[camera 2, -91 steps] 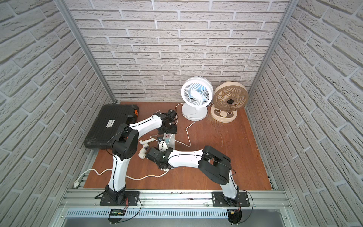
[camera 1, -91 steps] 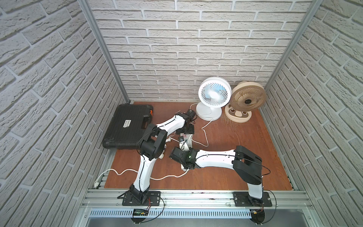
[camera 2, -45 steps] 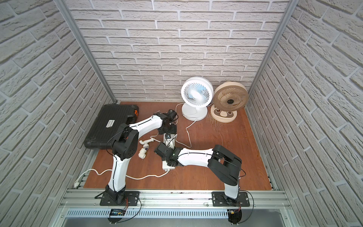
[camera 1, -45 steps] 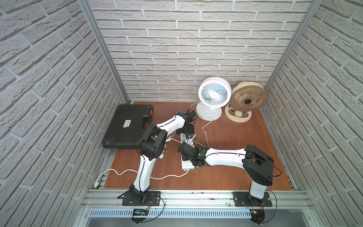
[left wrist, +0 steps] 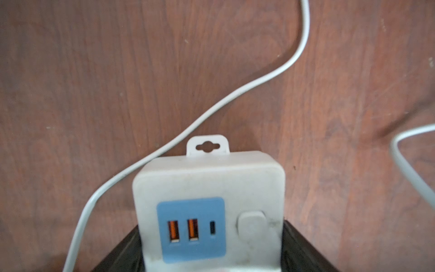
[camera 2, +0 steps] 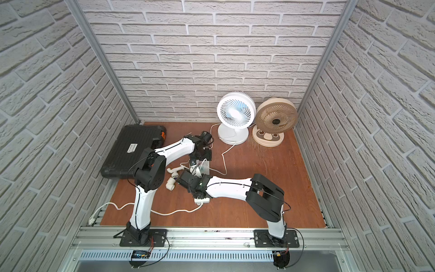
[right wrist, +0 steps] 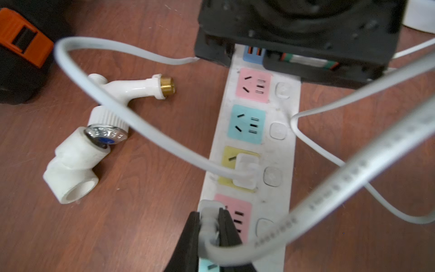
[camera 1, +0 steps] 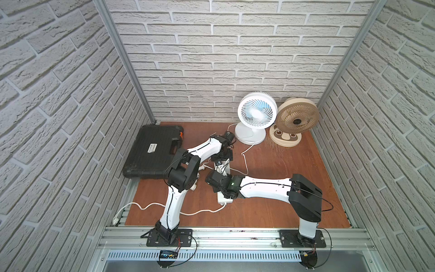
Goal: Unplug the desk fan from the power strip
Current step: Remove the plug from the socket.
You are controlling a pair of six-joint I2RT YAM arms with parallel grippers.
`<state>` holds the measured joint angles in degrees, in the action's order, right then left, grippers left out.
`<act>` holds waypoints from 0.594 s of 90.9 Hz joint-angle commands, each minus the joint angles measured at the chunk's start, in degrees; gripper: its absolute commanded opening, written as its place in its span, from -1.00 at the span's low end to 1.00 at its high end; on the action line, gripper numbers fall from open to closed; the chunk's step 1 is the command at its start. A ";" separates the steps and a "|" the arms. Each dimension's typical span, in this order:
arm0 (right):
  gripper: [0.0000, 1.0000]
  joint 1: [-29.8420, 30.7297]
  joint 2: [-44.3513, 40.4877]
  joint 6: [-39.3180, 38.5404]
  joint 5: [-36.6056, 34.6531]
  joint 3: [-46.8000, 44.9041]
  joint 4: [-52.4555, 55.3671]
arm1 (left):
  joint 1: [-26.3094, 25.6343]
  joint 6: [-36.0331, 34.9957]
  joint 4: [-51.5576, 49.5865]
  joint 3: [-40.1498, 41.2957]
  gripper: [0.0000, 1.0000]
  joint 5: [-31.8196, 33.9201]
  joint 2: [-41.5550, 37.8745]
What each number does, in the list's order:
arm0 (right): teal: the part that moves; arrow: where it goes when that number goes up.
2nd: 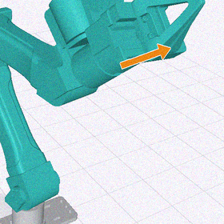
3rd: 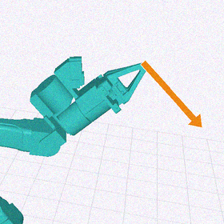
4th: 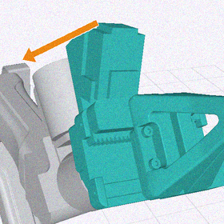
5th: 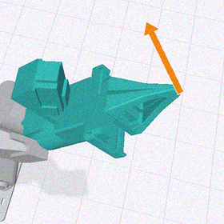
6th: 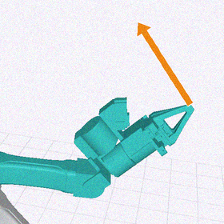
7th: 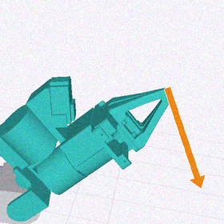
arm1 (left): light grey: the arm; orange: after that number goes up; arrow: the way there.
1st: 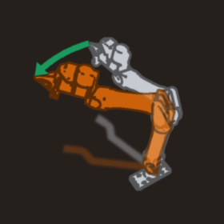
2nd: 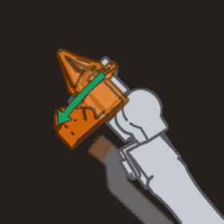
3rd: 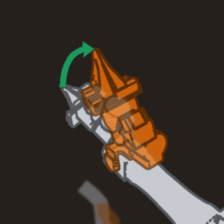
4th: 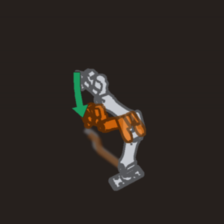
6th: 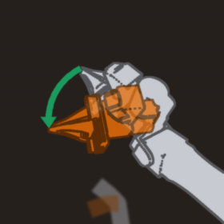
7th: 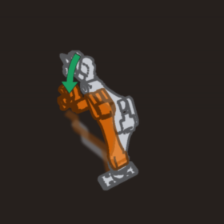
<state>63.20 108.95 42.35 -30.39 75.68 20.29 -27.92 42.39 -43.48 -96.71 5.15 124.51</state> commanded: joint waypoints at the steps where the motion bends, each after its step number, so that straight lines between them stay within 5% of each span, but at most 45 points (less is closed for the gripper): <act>1: -0.95 0.70 0.46 -1.53 -2.23 1.07 1.85 | 0.80 0.50 -6.79 3.53 -1.00 1.70 3.72; 54: -0.95 -3.14 -11.91 -2.27 -1.89 -10.72 -2.45 | 0.87 -1.10 -3.62 5.13 -1.00 -0.60 2.32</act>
<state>62.08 101.82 41.25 -32.08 66.63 20.84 -27.92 41.67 -41.65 -94.96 4.95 123.57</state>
